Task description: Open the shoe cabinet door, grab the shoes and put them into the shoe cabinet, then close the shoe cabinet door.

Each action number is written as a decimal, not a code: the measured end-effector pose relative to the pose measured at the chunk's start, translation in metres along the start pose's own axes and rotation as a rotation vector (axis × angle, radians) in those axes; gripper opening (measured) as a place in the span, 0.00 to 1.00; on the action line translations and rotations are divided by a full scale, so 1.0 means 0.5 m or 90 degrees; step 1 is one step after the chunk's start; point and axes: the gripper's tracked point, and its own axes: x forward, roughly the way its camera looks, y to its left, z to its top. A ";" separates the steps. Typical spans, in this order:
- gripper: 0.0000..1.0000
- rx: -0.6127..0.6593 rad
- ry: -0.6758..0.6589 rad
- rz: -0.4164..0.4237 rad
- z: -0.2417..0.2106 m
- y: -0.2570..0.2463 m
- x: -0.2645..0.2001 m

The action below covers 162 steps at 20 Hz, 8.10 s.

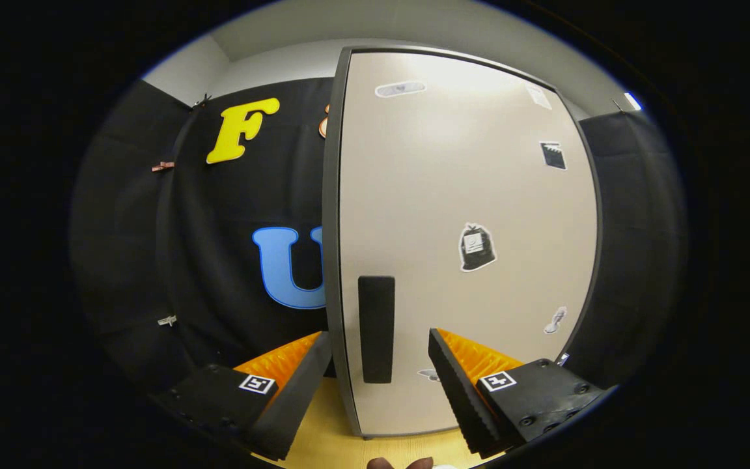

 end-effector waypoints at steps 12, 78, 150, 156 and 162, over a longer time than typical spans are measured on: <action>0.40 0.002 -0.019 -0.025 -0.018 -0.018 0.073; 0.08 0.036 -0.008 -0.058 0.009 -0.689 -0.484; 0.06 0.041 0.186 0.037 -0.381 -0.224 -0.224; 0.06 0.044 0.121 0.029 -0.167 -0.223 -0.139; 0.06 0.042 0.149 0.042 -0.103 -0.223 0.028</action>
